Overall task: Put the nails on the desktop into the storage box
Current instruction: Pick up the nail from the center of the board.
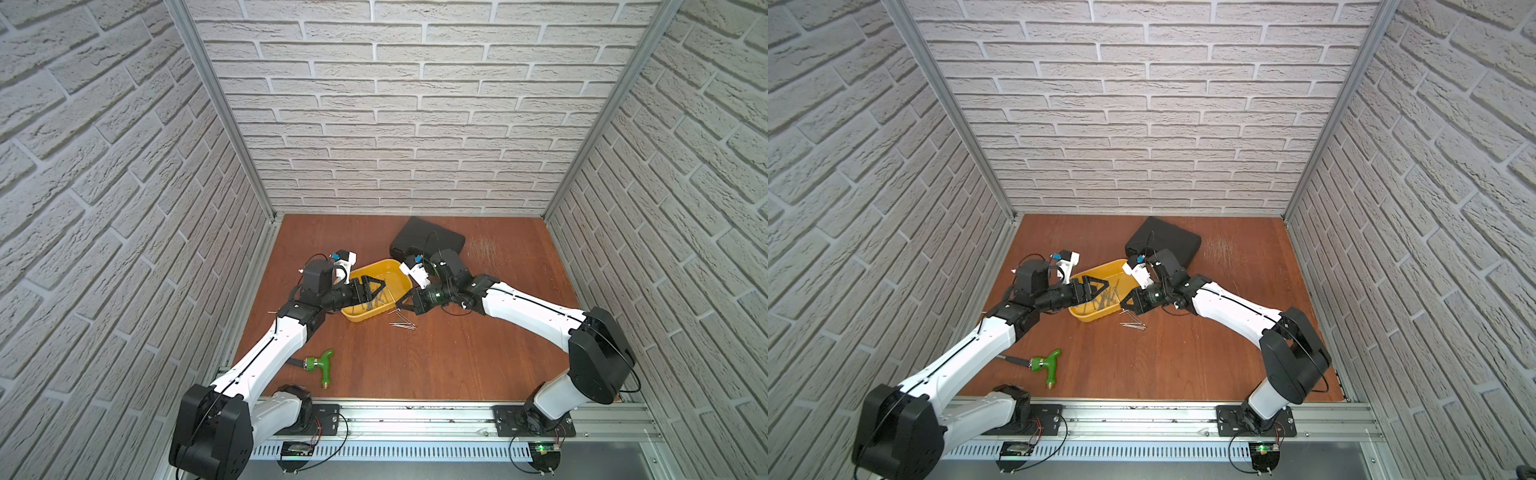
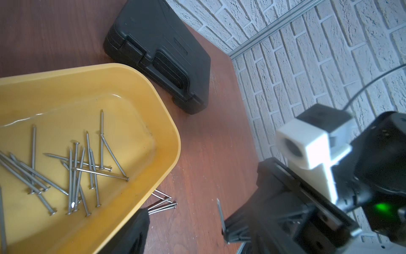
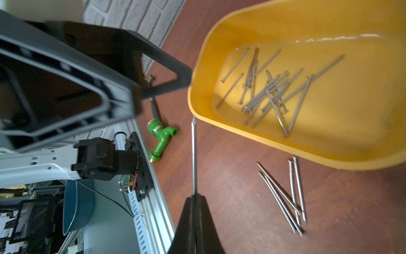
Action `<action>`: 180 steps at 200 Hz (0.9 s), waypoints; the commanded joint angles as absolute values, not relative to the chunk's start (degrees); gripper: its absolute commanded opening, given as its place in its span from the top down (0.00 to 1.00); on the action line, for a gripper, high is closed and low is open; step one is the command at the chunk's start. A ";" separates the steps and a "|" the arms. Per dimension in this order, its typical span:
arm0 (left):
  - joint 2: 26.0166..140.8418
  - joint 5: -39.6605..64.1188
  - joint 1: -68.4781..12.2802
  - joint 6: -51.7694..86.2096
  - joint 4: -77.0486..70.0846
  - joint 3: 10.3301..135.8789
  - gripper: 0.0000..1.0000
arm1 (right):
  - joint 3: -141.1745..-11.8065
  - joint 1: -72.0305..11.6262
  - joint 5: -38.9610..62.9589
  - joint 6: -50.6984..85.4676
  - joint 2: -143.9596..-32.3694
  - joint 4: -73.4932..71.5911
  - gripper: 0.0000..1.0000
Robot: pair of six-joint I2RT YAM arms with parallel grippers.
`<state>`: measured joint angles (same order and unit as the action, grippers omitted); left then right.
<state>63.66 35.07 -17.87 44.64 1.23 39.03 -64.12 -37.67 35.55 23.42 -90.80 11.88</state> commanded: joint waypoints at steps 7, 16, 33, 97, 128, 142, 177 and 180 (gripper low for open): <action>63.93 36.39 -17.33 45.53 -2.91 39.39 0.25 | -66.86 -39.34 38.40 27.35 -91.18 7.34 0.98; 64.20 36.59 -17.31 45.98 -3.53 39.33 0.26 | -67.21 -39.63 38.45 27.26 -91.31 7.47 0.98; 64.78 37.19 -17.31 46.70 -4.47 39.31 0.28 | -67.58 -40.17 38.41 27.25 -91.41 7.65 0.98; 66.33 39.60 -17.41 47.58 -5.10 40.31 0.46 | -68.87 -40.61 36.32 26.39 -92.37 8.57 0.98; 68.33 41.78 -17.65 47.64 -4.10 41.31 0.51 | -71.57 -40.96 34.08 25.28 -93.84 10.07 0.98; 68.82 42.35 -17.76 47.74 -3.87 41.62 0.53 | -72.99 -41.13 33.99 24.87 -94.88 11.07 0.98; 69.15 42.28 -17.91 47.81 -3.27 42.23 0.79 | -74.79 -41.65 33.32 24.61 -96.48 11.79 0.98; 69.21 42.28 -17.85 47.72 -3.13 42.35 0.83 | -74.87 -41.71 33.17 24.54 -96.50 11.83 0.98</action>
<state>68.69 41.34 -17.74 48.23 -2.15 40.58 -73.06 -40.95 34.04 25.71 -96.25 12.29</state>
